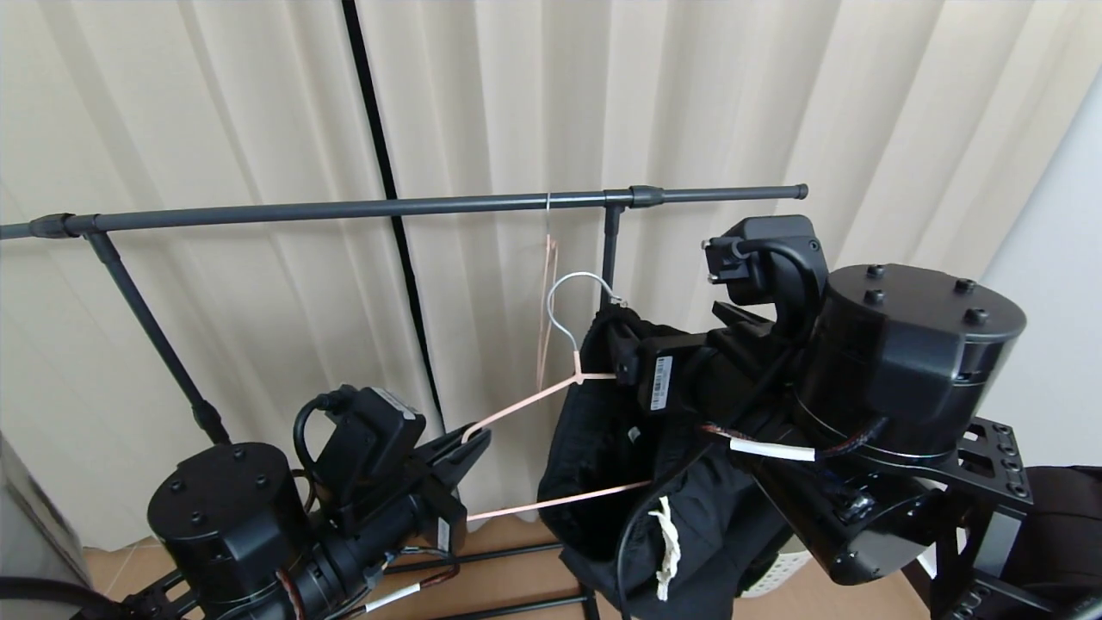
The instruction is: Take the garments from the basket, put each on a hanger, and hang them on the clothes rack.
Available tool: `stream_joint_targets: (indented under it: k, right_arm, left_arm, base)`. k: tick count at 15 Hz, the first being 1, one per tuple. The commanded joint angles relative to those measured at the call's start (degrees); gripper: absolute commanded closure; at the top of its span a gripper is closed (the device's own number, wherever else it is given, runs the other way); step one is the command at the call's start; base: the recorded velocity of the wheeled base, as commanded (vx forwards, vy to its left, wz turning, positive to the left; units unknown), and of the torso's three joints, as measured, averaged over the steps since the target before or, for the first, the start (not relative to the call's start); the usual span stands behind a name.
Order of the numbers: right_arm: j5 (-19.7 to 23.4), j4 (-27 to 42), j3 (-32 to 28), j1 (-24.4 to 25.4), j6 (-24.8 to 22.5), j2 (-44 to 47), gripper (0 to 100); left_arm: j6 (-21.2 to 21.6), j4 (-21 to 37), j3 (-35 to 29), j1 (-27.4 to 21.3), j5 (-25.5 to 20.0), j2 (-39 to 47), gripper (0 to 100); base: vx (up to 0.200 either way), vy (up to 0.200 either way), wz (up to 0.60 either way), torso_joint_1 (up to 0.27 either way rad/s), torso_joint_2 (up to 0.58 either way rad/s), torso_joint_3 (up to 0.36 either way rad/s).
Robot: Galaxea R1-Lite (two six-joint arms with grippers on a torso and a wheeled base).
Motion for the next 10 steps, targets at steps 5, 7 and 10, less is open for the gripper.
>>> stream_joint_targets:
  k: [5, 7, 10]
  right_arm:
    - [-0.14, 0.08, 0.75, 0.23, -0.10, 1.07, 0]
    - [-0.14, 0.17, 1.19, 1.28, -0.27, 0.55, 0]
    - [-0.14, 0.17, 2.16, 2.78, -0.36, -0.42, 0]
  left_arm:
    - [-0.73, -0.08, -0.88, 0.43, 0.13, -0.91, 100]
    - [-1.17, -0.08, -1.14, 0.51, 0.13, -0.83, 100]
    - [-2.05, -0.08, -1.58, 0.60, 0.22, -0.74, 100]
  base:
    - [0.000, 0.000, 0.00, 0.000, 0.00, 0.000]
    - [0.000, 0.000, 0.00, 0.000, 0.00, 0.000]
    - [0.000, 0.000, 0.00, 0.000, 0.00, 0.000]
